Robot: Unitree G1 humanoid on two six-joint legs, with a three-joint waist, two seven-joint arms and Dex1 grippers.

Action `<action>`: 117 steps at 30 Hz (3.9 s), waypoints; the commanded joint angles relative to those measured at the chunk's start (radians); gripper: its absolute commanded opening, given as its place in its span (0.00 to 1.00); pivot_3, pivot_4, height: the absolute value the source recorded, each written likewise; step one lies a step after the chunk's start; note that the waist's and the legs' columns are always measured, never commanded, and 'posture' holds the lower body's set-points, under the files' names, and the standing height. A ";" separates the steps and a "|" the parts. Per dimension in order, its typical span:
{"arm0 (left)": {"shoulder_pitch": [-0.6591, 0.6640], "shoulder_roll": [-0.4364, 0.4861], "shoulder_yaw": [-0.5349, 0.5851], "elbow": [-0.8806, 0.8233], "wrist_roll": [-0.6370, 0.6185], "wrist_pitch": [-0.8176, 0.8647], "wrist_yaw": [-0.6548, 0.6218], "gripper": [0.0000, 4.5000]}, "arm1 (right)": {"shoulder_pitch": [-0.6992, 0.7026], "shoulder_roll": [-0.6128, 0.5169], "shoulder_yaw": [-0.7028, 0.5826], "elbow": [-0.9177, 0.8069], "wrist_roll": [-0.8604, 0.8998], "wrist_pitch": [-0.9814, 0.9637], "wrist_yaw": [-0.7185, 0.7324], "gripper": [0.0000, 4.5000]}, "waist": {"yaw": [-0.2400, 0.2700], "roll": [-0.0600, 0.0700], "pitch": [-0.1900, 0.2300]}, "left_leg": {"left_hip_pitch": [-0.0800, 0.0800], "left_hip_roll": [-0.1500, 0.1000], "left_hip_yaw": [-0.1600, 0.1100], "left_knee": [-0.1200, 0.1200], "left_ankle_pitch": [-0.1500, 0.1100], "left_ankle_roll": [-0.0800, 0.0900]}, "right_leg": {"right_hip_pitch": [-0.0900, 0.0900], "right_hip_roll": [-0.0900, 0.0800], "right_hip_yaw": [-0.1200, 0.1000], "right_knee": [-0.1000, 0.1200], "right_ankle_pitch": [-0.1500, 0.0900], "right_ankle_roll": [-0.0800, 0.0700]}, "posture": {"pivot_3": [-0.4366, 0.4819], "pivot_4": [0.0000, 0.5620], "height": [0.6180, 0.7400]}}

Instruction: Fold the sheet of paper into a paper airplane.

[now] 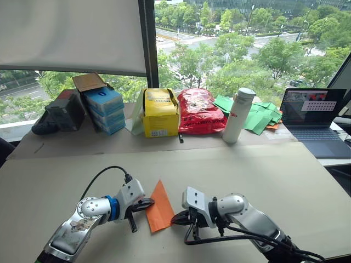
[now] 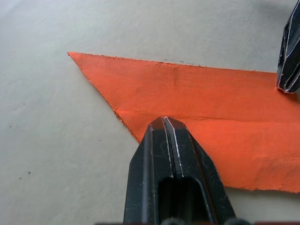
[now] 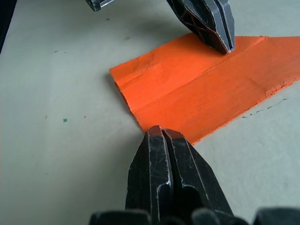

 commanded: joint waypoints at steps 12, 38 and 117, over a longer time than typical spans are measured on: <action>-0.046 0.042 0.148 0.013 -0.141 0.023 -0.095 0.01 | 0.027 0.055 -0.314 -0.230 0.279 0.150 -0.120 0.00 | 0.000 -0.005 0.005 | -0.012 0.001 -0.001 0.000 0.002 -0.002 | -0.008 0.001 0.000 0.002 0.001 -0.001 | 0.48 0.27 1.00; -0.628 -0.029 -0.135 0.917 0.139 -1.254 -0.583 0.87 | 0.085 0.011 -0.309 -0.303 0.296 0.206 -0.319 0.00 | 0.002 -0.006 0.005 | -0.033 -0.002 0.001 0.018 0.003 -0.003 | -0.021 0.001 -0.004 0.003 0.004 0.003 | 0.48 0.27 1.00; -0.090 0.038 0.340 -0.086 -0.333 0.246 -0.037 0.57 | 0.094 -0.012 -0.124 0.085 -0.117 -0.707 -0.183 0.00 | -0.003 -0.005 0.006 | -0.025 -0.001 0.003 0.028 0.000 -0.004 | -0.016 0.002 0.000 0.016 0.003 0.004 | 0.48 0.27 1.00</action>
